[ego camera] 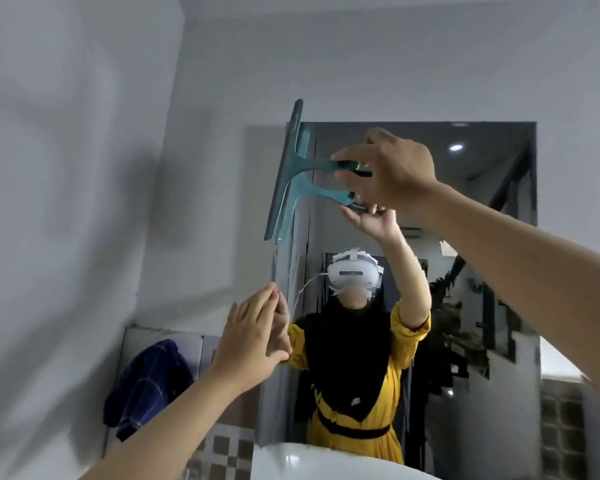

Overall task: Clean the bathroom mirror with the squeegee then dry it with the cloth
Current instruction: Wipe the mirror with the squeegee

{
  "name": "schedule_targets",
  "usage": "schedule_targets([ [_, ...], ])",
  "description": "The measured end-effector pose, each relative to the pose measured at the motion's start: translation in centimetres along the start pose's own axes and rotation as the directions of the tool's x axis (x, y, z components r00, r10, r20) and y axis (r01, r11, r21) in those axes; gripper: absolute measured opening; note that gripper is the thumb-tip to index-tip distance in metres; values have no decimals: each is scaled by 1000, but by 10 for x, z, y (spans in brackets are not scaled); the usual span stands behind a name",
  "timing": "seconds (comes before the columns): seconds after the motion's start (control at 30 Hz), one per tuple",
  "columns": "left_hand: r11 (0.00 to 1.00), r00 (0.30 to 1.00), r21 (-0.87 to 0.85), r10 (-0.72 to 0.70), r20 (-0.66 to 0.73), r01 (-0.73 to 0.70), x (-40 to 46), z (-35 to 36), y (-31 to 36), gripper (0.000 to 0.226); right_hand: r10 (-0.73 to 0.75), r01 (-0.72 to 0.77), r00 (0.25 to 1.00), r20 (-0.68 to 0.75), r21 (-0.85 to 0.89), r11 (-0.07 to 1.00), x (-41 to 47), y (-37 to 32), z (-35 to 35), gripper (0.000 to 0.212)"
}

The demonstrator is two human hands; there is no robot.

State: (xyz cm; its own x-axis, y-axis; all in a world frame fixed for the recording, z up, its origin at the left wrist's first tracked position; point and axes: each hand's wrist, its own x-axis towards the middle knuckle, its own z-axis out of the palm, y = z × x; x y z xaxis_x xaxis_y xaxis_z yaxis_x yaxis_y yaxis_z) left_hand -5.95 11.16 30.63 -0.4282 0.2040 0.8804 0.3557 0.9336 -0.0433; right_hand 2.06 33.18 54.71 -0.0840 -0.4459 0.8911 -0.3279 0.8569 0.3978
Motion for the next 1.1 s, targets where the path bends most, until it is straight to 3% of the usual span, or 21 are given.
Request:
schedule_targets([
  [0.57,997,1000,77,10,-17,-9,0,9,-11,107,-135,161,978,160,-160,974,28,27,-6,30],
  [0.87,988,998,149,-18,-58,27,-1,7,-4,76,-137,173,971,194,-180,968,11,50,-26,34],
  [1.1,985,997,162,-71,30,65,-1,-2,6,108,-110,144,977,180,-185,972,-14,79,-39,31],
])
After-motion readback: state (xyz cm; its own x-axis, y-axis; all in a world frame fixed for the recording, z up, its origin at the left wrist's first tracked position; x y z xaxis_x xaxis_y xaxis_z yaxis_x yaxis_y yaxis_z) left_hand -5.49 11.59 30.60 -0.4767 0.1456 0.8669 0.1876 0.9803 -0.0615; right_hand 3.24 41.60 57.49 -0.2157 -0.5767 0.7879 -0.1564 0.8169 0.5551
